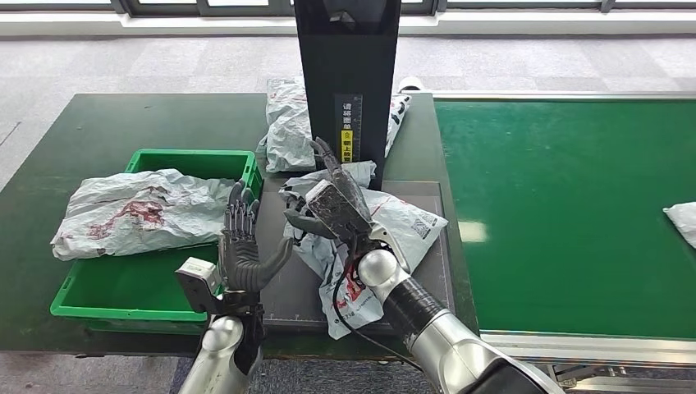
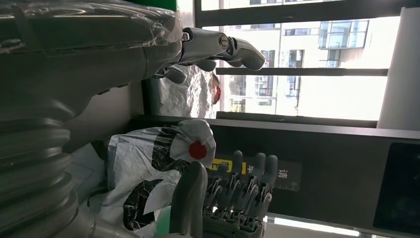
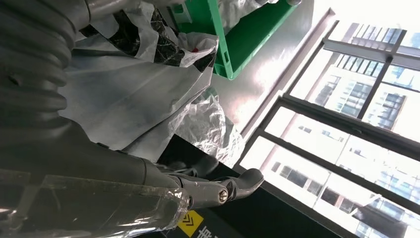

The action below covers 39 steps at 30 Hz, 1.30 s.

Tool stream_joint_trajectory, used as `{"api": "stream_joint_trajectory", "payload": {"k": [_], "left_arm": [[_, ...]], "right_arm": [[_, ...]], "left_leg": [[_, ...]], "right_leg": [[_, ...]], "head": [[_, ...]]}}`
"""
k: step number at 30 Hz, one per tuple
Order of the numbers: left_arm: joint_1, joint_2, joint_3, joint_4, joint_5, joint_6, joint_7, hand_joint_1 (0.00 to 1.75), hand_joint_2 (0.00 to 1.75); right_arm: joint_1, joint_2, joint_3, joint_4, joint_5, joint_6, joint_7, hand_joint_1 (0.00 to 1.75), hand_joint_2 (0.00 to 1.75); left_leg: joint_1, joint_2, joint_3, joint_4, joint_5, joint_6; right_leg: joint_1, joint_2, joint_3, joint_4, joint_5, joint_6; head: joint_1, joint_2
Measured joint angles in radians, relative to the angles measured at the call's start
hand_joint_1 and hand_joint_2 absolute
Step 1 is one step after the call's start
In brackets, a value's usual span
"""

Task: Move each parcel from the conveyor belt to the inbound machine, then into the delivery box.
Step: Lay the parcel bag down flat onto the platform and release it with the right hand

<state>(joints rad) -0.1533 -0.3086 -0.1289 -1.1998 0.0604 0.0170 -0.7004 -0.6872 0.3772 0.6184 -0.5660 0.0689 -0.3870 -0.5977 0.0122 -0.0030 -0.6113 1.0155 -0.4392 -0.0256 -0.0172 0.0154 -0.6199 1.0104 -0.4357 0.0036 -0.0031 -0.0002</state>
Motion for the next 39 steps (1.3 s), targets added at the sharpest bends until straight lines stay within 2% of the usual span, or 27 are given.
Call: {"api": "stream_joint_trajectory", "payload": {"k": [3, 11, 14, 17, 19, 22, 29, 32, 35, 39], "left_arm": [[0.000, 0.000, 0.000, -0.003, -0.001, 0.004, 0.000, 0.00, 1.75], [0.005, 0.000, 0.001, -0.039, -0.048, 0.064, 0.000, 0.00, 1.75], [0.012, 0.000, -0.004, -0.104, -0.164, 0.173, -0.001, 0.00, 1.75], [0.013, 0.001, -0.036, -0.172, -0.292, 0.294, -0.003, 0.00, 1.75], [0.009, 0.002, -0.065, -0.195, -0.363, 0.352, -0.003, 0.00, 1.75], [0.001, 0.004, -0.104, -0.204, -0.445, 0.388, -0.003, 0.00, 1.75], [-0.046, 0.002, -0.150, -0.140, -0.609, 0.402, 0.016, 0.00, 1.75], [-0.084, -0.005, -0.162, -0.086, -0.691, 0.402, 0.065, 0.00, 1.75], [-0.136, -0.017, -0.176, 0.014, -0.858, 0.418, 0.178, 0.00, 1.75], [-0.205, -0.037, -0.195, 0.198, -1.037, 0.488, 0.313, 0.00, 1.75]], "right_arm": [[0.001, -0.004, -0.008, 0.001, 0.054, -0.031, -0.013, 0.00, 1.75], [0.047, -0.015, -0.093, -0.083, 0.240, -0.221, -0.045, 0.00, 1.75], [0.150, -0.015, -0.176, -0.261, 0.427, -0.297, -0.079, 0.00, 1.75], [0.279, -0.015, -0.289, -0.511, 0.547, -0.311, -0.097, 0.00, 1.75], [0.349, -0.015, -0.351, -0.668, 0.559, -0.314, -0.097, 0.00, 1.75], [0.417, -0.016, -0.416, -0.854, 0.559, -0.315, -0.098, 0.00, 1.75], [0.458, -0.021, -0.462, -1.052, 0.552, -0.314, -0.098, 0.00, 1.75], [0.464, -0.023, -0.468, -1.087, 0.548, -0.314, -0.098, 0.00, 1.75], [0.468, -0.024, -0.472, -1.111, 0.542, -0.313, -0.098, 0.00, 1.75], [0.475, -0.026, -0.473, -1.141, 0.537, -0.313, -0.098, 0.00, 1.75]], "left_leg": [[0.000, 0.000, 0.000, 0.000, 0.000, 0.000], [0.000, 0.000, 0.000, 0.000, 0.000, 0.000], [0.000, -0.002, 0.000, 0.001, 0.000, 0.000], [0.000, -0.005, -0.001, 0.001, -0.001, 0.000], [0.000, -0.006, -0.001, 0.001, -0.001, 0.001], [-0.001, -0.004, 0.000, 0.001, -0.002, 0.001], [-0.002, 0.000, 0.002, 0.001, -0.001, 0.001], [-0.001, 0.001, 0.002, 0.001, -0.001, 0.001], [-0.001, 0.001, 0.002, 0.001, 0.000, 0.001], [-0.002, 0.001, 0.002, 0.001, 0.000, 0.001]], "right_leg": [[0.000, 0.000, 0.000, 0.000, 0.000, 0.000], [0.000, 0.000, 0.000, 0.000, 0.000, 0.000], [0.000, -0.001, 0.000, 0.000, 0.000, 0.000], [0.000, -0.005, 0.001, 0.000, -0.002, 0.000], [0.000, -0.007, 0.001, 0.000, -0.003, 0.000], [-0.001, -0.005, 0.001, -0.001, -0.003, 0.001], [-0.001, -0.002, 0.001, -0.001, 0.000, 0.000], [-0.001, -0.001, 0.001, -0.001, 0.000, 0.000], [-0.001, -0.001, 0.002, -0.001, 0.001, 0.000], [-0.001, -0.001, 0.002, -0.001, 0.001, 0.000]], "head": [[0.000, 0.000], [0.000, 0.000], [0.000, 0.000], [0.000, 0.000], [0.000, 0.000], [0.000, 0.000], [0.000, 0.000], [0.000, 0.000], [0.000, 0.000], [0.000, 0.000]]}}
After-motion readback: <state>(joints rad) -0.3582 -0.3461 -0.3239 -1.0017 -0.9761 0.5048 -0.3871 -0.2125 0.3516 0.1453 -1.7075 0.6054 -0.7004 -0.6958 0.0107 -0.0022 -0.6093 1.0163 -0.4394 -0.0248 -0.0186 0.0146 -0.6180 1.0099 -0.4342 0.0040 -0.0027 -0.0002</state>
